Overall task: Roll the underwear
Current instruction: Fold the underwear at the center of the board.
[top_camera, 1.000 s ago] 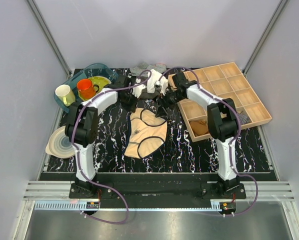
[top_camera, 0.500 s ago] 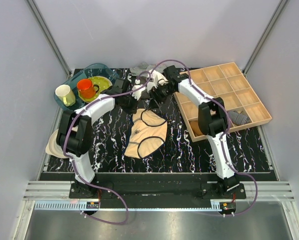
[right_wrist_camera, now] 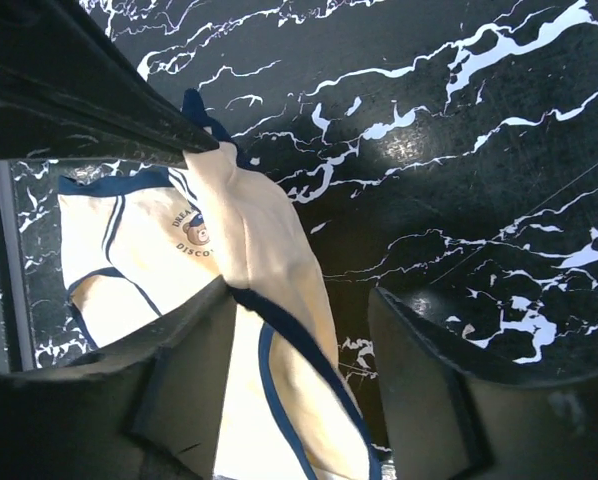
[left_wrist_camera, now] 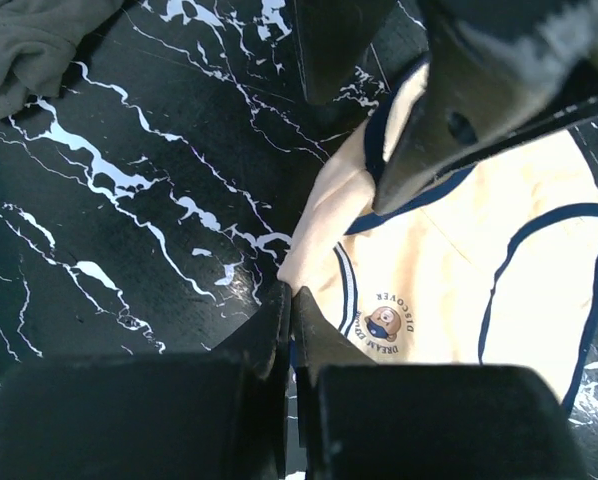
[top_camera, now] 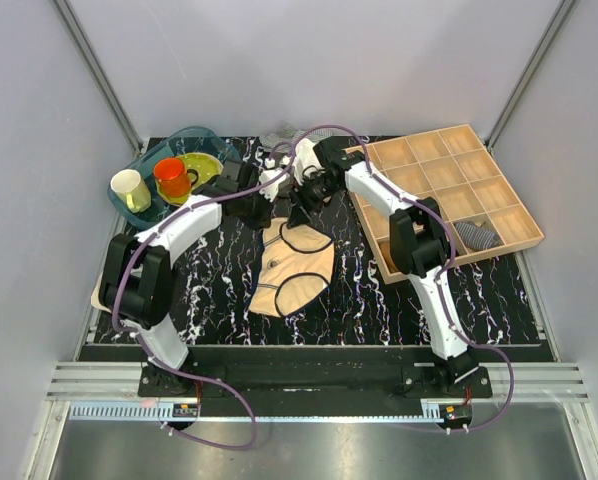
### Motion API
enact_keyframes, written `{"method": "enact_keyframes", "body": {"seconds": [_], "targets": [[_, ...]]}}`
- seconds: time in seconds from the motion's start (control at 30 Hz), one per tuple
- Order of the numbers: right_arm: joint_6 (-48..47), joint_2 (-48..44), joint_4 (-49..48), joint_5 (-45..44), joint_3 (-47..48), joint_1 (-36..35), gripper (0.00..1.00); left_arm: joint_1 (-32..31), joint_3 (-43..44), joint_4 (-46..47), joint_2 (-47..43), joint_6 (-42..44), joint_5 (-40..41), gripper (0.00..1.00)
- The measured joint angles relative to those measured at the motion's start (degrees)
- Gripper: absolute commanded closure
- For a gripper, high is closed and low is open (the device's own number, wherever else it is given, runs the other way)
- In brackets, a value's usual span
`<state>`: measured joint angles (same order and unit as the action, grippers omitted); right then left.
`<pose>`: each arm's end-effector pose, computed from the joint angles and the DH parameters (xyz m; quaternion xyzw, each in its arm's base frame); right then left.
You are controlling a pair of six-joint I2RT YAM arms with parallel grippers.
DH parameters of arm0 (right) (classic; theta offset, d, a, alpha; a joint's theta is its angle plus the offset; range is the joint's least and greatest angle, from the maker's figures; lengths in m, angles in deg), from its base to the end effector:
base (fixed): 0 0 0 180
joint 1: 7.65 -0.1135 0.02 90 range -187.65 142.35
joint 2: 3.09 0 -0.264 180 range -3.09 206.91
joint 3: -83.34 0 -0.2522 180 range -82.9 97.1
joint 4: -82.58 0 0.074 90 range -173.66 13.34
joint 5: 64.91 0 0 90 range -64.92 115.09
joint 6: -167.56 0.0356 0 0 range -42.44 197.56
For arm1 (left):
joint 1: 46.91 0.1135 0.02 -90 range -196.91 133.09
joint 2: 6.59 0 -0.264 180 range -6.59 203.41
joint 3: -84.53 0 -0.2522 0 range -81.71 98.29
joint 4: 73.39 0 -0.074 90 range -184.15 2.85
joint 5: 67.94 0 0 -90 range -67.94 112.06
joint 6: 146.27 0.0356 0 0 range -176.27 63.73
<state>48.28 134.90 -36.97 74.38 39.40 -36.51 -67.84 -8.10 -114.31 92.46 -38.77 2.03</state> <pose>0.4365 0.2714 0.1956 -0.5159 0.7231 0.4041 0.2184 0.3447 -0.1449 0.2378 0.3596 0.8625 -0.1741 0.3107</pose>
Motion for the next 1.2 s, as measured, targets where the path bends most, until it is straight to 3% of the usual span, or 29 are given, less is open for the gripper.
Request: {"method": "enact_keyframes", "body": {"seconds": [0.03, 0.17, 0.3, 0.87, 1.2], "targets": [[0.00, 0.00, 0.09, 0.13, 0.00, 0.00, 0.45, -0.09, -0.44, -0.09, -0.46, -0.13, -0.02, 1.00], [-0.59, 0.00, 1.09, 1.66, 0.07, -0.07, 0.84, -0.44, -2.25, -0.20, -2.32, -0.87, -0.04, 1.00], [-2.25, -0.04, 3.15, 3.87, -0.04, -0.46, 0.99, -0.66, -3.72, 0.07, -3.80, -1.64, -0.09, 1.00], [-8.98, -18.78, 0.46, 3.41, -20.26, -5.11, 1.00, -1.84, -16.04, 1.53, -19.10, -9.27, -2.08, 0.97], [-8.98, -19.21, -1.11, -0.81, -22.86, -5.53, 0.99, -3.52, -21.24, 4.11, -18.95, -14.38, -0.52, 0.91]]}}
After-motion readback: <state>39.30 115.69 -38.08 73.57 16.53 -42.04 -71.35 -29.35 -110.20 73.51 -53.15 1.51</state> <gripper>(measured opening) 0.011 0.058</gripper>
